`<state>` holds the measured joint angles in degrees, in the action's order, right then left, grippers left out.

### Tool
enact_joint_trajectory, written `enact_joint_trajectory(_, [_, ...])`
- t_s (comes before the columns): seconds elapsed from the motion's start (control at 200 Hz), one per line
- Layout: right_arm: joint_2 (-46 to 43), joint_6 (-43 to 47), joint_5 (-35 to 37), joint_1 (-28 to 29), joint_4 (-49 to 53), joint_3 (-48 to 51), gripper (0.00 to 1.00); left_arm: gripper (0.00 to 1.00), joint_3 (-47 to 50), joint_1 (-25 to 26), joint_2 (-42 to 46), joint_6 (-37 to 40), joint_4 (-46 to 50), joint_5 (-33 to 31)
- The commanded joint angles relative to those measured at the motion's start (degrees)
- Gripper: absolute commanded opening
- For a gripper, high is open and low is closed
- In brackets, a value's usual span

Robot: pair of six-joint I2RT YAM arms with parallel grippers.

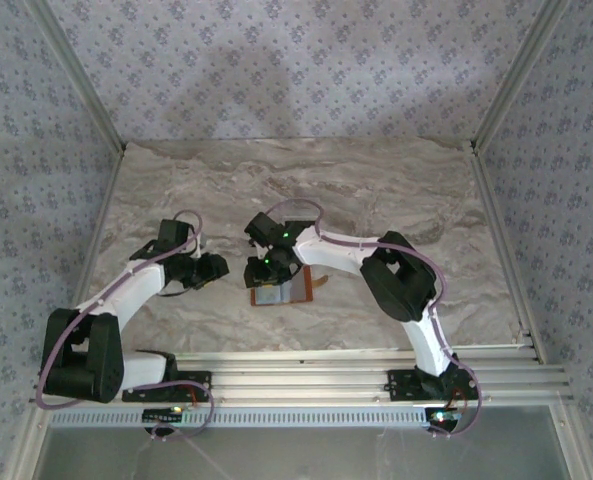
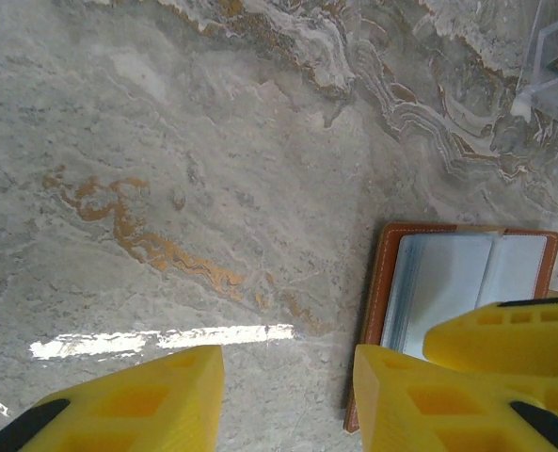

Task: Take the credit cards out of the card holder

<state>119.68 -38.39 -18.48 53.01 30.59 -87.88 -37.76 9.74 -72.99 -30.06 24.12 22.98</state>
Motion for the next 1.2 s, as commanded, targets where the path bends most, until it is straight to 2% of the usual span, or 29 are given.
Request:
enact_joint_trajectory(0.0, [0.93,-0.30,0.52,0.03,2.80,-1.45,0.36,0.42,0.53,-0.33,1.02,-0.46,-0.65,1.96])
enact_joint_trajectory(0.195, [1.02,0.38,4.60,0.22,7.19,-1.06,0.37,0.42,0.86,-0.25,0.71,-1.31,-1.05,3.43])
enact_joint_trajectory(0.655, [1.70,1.87,20.20,2.63,20.65,-6.75,0.39,0.43,-0.34,0.39,0.24,-1.23,-0.48,3.54])
enact_joint_trajectory(0.984, [2.31,1.84,21.08,2.62,21.93,-7.22,0.41,0.44,-1.46,1.33,-0.74,-1.40,-0.25,2.77])
enact_joint_trajectory(1.194, [1.78,4.52,21.79,4.26,21.05,-8.69,0.47,0.44,-1.90,2.08,-1.76,-1.82,-0.61,2.59])
